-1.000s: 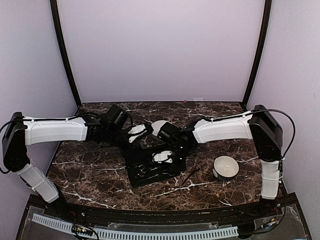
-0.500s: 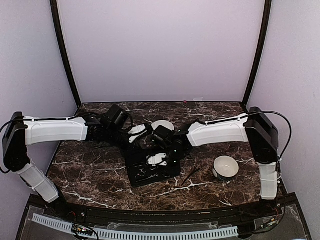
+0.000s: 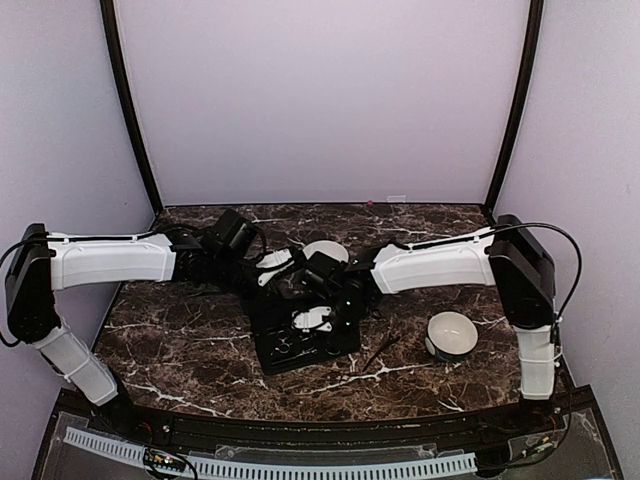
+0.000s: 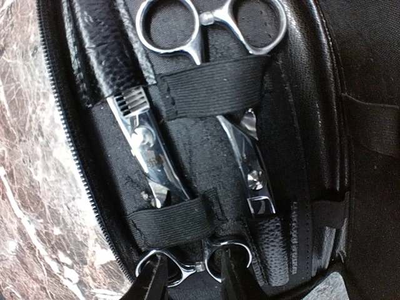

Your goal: Sort the hair-cutting tools

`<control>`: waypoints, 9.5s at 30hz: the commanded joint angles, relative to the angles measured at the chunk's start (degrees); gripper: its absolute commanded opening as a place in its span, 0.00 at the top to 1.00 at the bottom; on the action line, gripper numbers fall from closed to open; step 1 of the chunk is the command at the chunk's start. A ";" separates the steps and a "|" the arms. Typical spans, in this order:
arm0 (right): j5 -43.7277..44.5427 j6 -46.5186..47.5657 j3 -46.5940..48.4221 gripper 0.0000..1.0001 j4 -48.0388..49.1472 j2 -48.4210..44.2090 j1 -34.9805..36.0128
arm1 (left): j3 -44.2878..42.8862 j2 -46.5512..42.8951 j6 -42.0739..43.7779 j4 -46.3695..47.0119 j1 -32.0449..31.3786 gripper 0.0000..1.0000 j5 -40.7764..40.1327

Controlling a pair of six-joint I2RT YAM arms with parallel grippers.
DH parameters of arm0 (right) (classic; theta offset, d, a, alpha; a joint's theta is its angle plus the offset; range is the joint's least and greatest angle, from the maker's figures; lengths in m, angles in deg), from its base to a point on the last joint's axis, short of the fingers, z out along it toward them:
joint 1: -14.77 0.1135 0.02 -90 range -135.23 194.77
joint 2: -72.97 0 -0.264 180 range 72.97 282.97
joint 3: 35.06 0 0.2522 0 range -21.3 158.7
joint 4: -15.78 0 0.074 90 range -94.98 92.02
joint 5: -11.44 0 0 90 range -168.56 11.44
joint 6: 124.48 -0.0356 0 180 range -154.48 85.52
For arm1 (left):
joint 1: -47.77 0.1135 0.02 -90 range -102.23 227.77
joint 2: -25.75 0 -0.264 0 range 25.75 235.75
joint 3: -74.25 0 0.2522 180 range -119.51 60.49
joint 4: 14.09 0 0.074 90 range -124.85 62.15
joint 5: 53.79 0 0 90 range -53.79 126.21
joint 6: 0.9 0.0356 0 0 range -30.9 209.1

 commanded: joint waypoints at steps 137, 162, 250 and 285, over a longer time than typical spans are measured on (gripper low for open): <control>-0.82 3.99 -14.27 1.00 6.33 -10.06 7.60 | -1.67 -5.27 -20.15 9.84 22.09 0.24 -0.43; -7.57 9.46 -16.09 0.72 -4.97 -22.11 12.11 | -1.14 2.67 -8.12 4.37 3.68 0.29 13.05; -13.58 5.63 -35.96 0.71 19.19 -40.22 -22.90 | -31.23 29.88 -3.83 -22.15 12.41 0.95 -11.86; -21.39 1.03 -31.22 0.73 17.85 -25.22 -16.76 | -13.01 13.94 -3.53 -31.20 -20.61 1.00 -26.04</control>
